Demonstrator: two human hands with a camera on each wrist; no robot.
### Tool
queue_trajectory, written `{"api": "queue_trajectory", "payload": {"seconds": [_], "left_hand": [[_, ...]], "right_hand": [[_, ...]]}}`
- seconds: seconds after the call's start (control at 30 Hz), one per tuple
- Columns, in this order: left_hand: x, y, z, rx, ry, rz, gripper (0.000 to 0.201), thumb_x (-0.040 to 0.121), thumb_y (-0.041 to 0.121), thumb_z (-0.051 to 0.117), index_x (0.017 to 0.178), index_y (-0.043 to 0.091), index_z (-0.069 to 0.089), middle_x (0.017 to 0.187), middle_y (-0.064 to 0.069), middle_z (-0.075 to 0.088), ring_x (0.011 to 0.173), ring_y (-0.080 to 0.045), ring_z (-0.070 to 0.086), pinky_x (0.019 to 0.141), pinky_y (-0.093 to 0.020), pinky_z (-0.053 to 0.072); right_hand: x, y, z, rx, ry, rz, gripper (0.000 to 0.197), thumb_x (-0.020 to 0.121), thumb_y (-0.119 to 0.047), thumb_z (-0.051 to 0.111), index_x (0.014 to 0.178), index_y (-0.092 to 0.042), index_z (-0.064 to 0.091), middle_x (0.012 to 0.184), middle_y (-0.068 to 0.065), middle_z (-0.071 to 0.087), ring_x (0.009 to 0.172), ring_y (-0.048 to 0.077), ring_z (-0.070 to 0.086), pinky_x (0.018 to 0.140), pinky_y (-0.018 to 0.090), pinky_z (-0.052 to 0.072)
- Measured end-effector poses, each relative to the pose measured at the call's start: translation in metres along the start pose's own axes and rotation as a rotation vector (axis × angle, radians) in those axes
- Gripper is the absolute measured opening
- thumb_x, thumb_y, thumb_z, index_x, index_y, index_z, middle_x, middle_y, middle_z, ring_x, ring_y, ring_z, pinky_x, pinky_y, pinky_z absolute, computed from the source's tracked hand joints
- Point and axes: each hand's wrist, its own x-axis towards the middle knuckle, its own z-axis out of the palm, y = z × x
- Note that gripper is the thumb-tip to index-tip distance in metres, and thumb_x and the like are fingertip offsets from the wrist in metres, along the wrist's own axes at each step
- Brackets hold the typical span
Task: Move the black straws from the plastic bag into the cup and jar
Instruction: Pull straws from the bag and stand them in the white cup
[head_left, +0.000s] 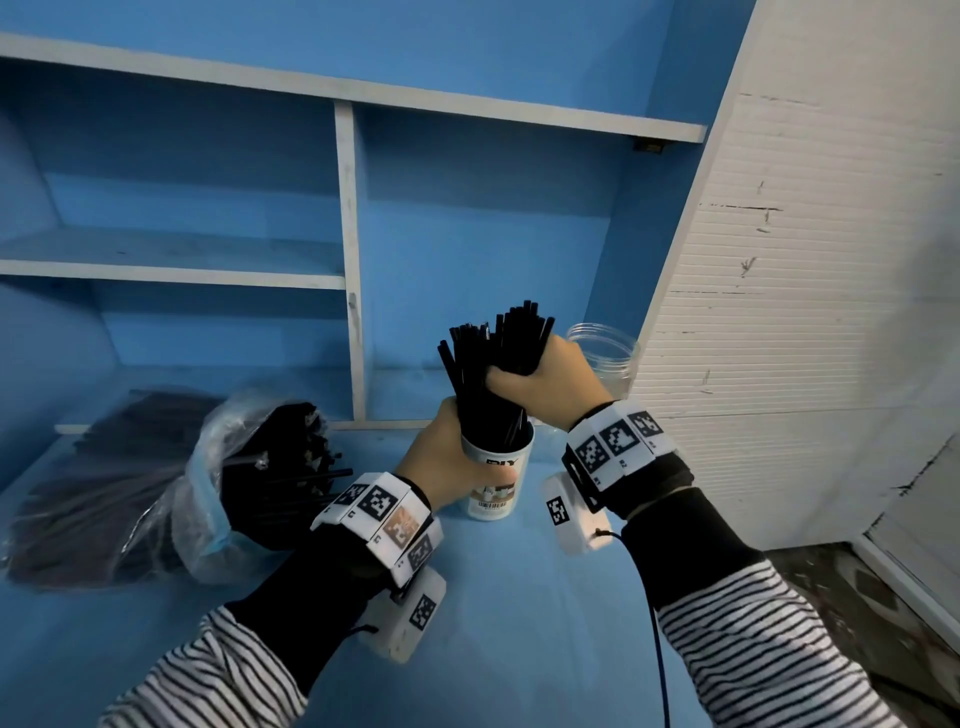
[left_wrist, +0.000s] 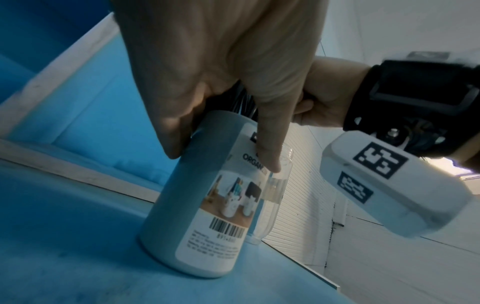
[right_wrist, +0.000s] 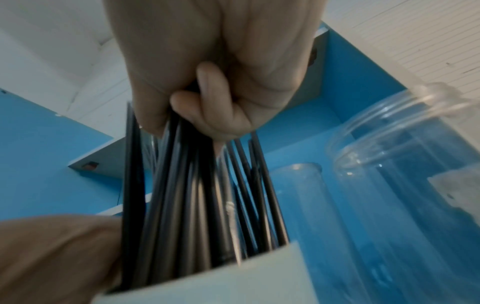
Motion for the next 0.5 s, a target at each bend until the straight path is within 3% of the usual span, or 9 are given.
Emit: {"api": "queue_trajectory", "payload": {"seconds": [0.07,0.13,0.2,0.27,0.33,0.43,0.5], "left_hand": [[0.002,-0.002,0.001,-0.006,0.005,0.0,0.077,0.065,0.012,0.086,0.127,0.018,0.04,0.11,0.006,0.059,0.108,-0.017,0.058,0.093,-0.036,0.05],[0.003,-0.003,0.001,0.008,0.012,0.002,0.076,0.064,0.013,0.086,0.125,0.018,0.041,0.109,0.008,0.059,0.106,-0.015,0.058,0.089,-0.032,0.049],[0.003,-0.003,0.0,0.023,0.027,-0.004,0.075,0.064,0.015,0.086,0.124,0.018,0.042,0.108,0.008,0.058,0.104,-0.014,0.057,0.086,-0.029,0.047],[0.004,-0.004,-0.001,0.025,0.045,-0.003,0.075,0.065,0.015,0.086,0.125,0.017,0.042,0.11,0.007,0.058,0.105,-0.015,0.057,0.087,-0.029,0.047],[0.005,-0.004,-0.002,0.026,0.061,-0.003,0.075,0.066,0.015,0.085,0.127,0.016,0.042,0.111,0.006,0.057,0.105,-0.016,0.056,0.09,-0.031,0.047],[0.005,-0.006,-0.004,0.021,0.063,-0.007,0.075,0.066,0.014,0.085,0.128,0.016,0.042,0.11,0.007,0.057,0.106,-0.016,0.055,0.092,-0.033,0.048],[0.006,-0.007,-0.004,0.019,0.051,-0.006,0.077,0.064,0.015,0.087,0.127,0.017,0.042,0.111,0.007,0.058,0.107,-0.016,0.056,0.093,-0.034,0.048]], "right_hand": [[-0.003,0.003,0.005,-0.036,-0.023,0.032,0.02,0.083,-0.026,0.064,0.071,-0.013,0.055,0.067,0.003,0.062,0.064,0.015,0.06,0.054,0.019,0.043],[-0.005,0.005,0.007,-0.02,-0.045,0.062,0.02,0.083,-0.028,0.064,0.069,-0.019,0.054,0.063,-0.002,0.06,0.061,0.01,0.06,0.053,0.017,0.043],[-0.007,0.007,0.008,0.02,-0.072,0.086,0.017,0.082,-0.033,0.068,0.08,-0.02,0.057,0.066,-0.006,0.063,0.063,0.007,0.064,0.057,0.017,0.048],[-0.008,0.011,0.007,0.046,-0.069,0.102,0.032,0.079,-0.037,0.072,0.097,-0.016,0.056,0.081,-0.003,0.067,0.074,0.009,0.067,0.066,0.022,0.054],[-0.01,0.011,0.005,0.095,-0.064,0.115,0.033,0.081,-0.034,0.072,0.1,-0.014,0.053,0.089,0.002,0.068,0.081,0.016,0.068,0.075,0.03,0.057],[-0.012,0.009,0.006,-0.022,-0.106,0.063,0.025,0.09,-0.032,0.064,0.103,-0.011,0.057,0.093,0.008,0.067,0.082,0.02,0.064,0.074,0.029,0.051],[-0.012,0.006,0.007,-0.167,-0.092,0.006,0.026,0.092,-0.038,0.06,0.101,-0.014,0.059,0.099,0.007,0.058,0.086,0.02,0.056,0.074,0.027,0.043]]}}
